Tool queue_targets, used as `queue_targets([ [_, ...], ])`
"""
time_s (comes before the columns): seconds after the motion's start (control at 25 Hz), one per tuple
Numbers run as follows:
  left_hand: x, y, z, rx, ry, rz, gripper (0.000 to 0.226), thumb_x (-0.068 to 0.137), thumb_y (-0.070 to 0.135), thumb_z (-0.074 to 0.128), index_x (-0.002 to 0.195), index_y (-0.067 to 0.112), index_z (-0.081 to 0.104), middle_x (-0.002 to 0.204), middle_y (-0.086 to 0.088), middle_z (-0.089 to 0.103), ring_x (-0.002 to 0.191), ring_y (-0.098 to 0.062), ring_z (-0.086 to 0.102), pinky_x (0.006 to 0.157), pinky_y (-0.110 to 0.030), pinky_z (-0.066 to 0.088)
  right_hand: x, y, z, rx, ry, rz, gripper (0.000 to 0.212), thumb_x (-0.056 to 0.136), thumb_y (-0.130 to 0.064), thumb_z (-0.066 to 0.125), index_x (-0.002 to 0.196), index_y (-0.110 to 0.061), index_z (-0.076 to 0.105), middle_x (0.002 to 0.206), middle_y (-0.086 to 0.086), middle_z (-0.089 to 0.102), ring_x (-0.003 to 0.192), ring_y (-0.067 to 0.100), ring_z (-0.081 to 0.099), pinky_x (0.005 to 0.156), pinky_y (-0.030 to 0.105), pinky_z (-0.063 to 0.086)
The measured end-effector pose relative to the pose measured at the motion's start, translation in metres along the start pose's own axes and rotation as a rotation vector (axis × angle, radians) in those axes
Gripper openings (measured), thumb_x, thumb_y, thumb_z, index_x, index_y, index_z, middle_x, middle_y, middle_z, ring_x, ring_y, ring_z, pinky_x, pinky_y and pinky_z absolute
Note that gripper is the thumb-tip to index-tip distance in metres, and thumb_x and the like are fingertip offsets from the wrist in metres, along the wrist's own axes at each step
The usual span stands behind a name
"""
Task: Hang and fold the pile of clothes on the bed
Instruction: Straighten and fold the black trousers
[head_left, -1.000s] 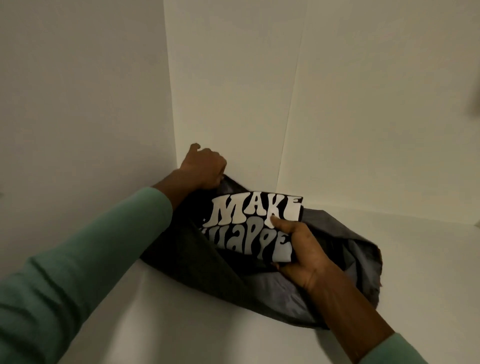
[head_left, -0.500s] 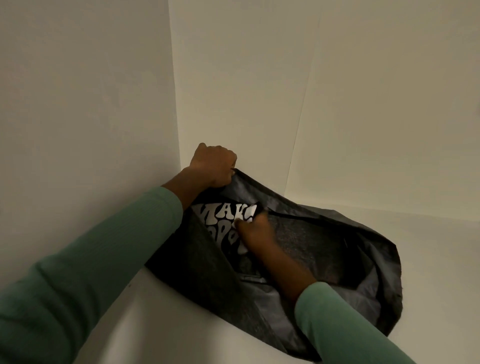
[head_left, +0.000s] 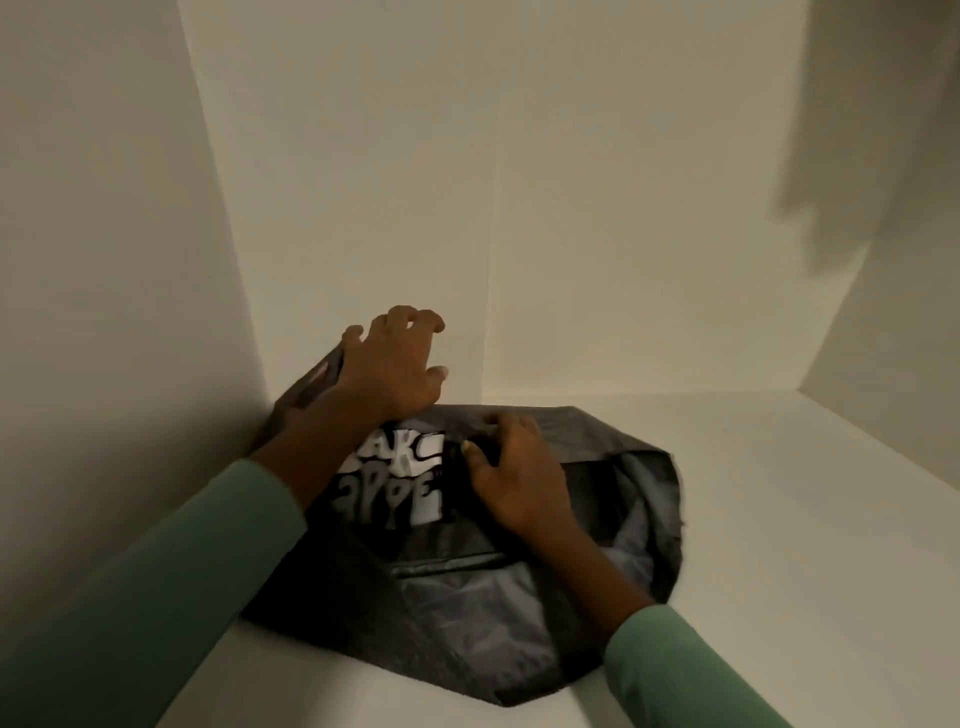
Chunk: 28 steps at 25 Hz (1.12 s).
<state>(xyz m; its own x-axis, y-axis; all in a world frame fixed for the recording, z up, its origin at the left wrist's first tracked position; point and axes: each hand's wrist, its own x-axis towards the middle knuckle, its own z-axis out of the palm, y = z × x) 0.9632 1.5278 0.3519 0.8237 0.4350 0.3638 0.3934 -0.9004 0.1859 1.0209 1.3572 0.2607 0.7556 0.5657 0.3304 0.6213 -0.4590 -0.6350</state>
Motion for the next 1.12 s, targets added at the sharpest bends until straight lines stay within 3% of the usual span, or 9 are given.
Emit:
queue_targets([
  [0.12, -0.016, 0.064, 0.001, -0.445, 0.061, 0.164, 0.050, 0.095, 0.053, 0.066, 0.139, 0.038, 0.049, 0.150, 0.013, 0.046, 0.133, -0.012, 0.051, 0.117, -0.052, 0.033, -0.023, 0.022, -0.052, 0.080, 0.190, -0.033, 0.043, 0.099, -0.037, 0.064, 0.139, -0.023, 0.054, 0.135, -0.002, 0.056, 0.114, 0.016, 0.061, 0.094, 0.039, 0.055],
  [0.24, -0.040, 0.133, 0.004, -0.657, 0.052, 0.353, 0.046, 0.096, 0.056, 0.065, 0.137, 0.038, 0.052, 0.146, 0.016, 0.048, 0.134, -0.007, 0.048, 0.116, -0.049, 0.039, -0.055, 0.047, -0.111, 0.054, 0.331, 0.034, 0.048, 0.099, -0.032, 0.065, 0.144, -0.026, 0.049, 0.142, -0.002, 0.051, 0.116, 0.015, 0.060, 0.094, 0.039, 0.056],
  [0.48, -0.108, 0.261, 0.005, -0.774, 0.026, 0.623, 0.049, 0.091, 0.063, 0.056, 0.132, 0.036, 0.056, 0.140, 0.018, 0.052, 0.132, -0.004, 0.052, 0.110, -0.044, 0.046, -0.175, 0.090, -0.233, -0.072, 0.567, 0.163, 0.050, 0.099, -0.030, 0.064, 0.145, -0.032, 0.045, 0.141, -0.010, 0.045, 0.122, 0.012, 0.056, 0.094, 0.041, 0.054],
  [0.68, -0.222, 0.367, 0.000, -0.879, -0.024, 0.774, 0.045, 0.092, 0.062, 0.056, 0.128, 0.036, 0.059, 0.145, 0.015, 0.052, 0.136, -0.005, 0.051, 0.112, -0.040, 0.045, -0.340, 0.112, -0.318, -0.112, 0.726, 0.294, 0.051, 0.098, -0.029, 0.066, 0.145, -0.033, 0.045, 0.141, -0.010, 0.044, 0.119, 0.007, 0.054, 0.092, 0.045, 0.058],
  [0.84, -0.334, 0.454, 0.003, -0.938, -0.145, 0.923, 0.050, 0.091, 0.064, 0.054, 0.130, 0.033, 0.061, 0.151, 0.011, 0.050, 0.140, -0.007, 0.048, 0.113, -0.041, 0.045, -0.485, 0.124, -0.361, -0.151, 0.850, 0.446, 0.050, 0.099, -0.028, 0.066, 0.145, -0.033, 0.046, 0.145, -0.007, 0.044, 0.122, 0.008, 0.053, 0.094, 0.045, 0.059],
  [1.04, -0.461, 0.553, 0.029, -0.968, -0.383, 1.101, 0.049, 0.091, 0.069, 0.053, 0.131, 0.041, 0.057, 0.155, 0.015, 0.044, 0.142, -0.008, 0.046, 0.111, -0.056, 0.046, -0.639, 0.145, -0.382, -0.188, 0.995, 0.641, 0.049, 0.100, -0.028, 0.065, 0.144, -0.034, 0.045, 0.144, -0.012, 0.042, 0.122, 0.004, 0.051, 0.094, 0.042, 0.059],
  [1.12, -0.508, 0.587, 0.044, -0.971, -0.454, 1.189, 0.048, 0.092, 0.067, 0.054, 0.132, 0.039, 0.058, 0.155, 0.013, 0.045, 0.142, -0.008, 0.046, 0.113, -0.055, 0.044, -0.692, 0.156, -0.386, -0.192, 1.046, 0.726, 0.049, 0.100, -0.028, 0.065, 0.144, -0.034, 0.046, 0.144, -0.012, 0.042, 0.121, 0.005, 0.052, 0.094, 0.041, 0.058],
])
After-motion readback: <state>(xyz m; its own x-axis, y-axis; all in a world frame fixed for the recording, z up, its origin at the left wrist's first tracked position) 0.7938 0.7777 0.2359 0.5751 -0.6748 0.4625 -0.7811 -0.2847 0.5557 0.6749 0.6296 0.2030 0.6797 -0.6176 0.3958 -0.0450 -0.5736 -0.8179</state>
